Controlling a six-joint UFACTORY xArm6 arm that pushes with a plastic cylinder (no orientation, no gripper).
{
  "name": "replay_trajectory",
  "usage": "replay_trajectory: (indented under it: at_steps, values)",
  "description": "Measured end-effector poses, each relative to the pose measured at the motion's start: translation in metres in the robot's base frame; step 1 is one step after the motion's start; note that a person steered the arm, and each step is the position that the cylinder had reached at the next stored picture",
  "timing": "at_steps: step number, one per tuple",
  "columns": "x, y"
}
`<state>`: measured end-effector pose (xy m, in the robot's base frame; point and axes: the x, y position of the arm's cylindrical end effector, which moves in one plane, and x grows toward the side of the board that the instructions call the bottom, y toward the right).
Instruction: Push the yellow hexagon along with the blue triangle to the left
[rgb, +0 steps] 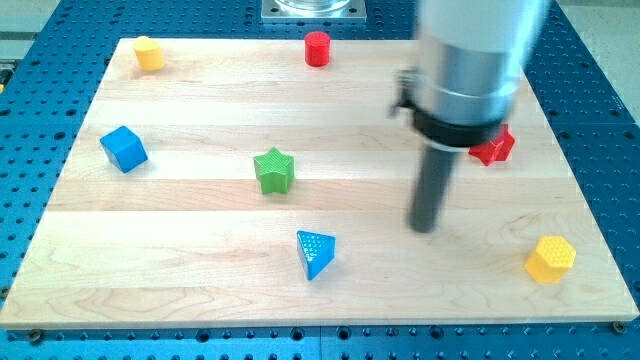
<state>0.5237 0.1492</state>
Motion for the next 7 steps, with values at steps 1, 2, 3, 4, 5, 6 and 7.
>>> replay_trajectory:
  at_steps: [1, 2, 3, 4, 5, 6, 7]
  values:
    - [0.005, 0.108]
    - [0.019, 0.162]
    - [0.034, 0.129]
    - [0.048, 0.120]
    - [0.048, 0.067]
    - [0.048, -0.046]
    - [0.057, -0.044]
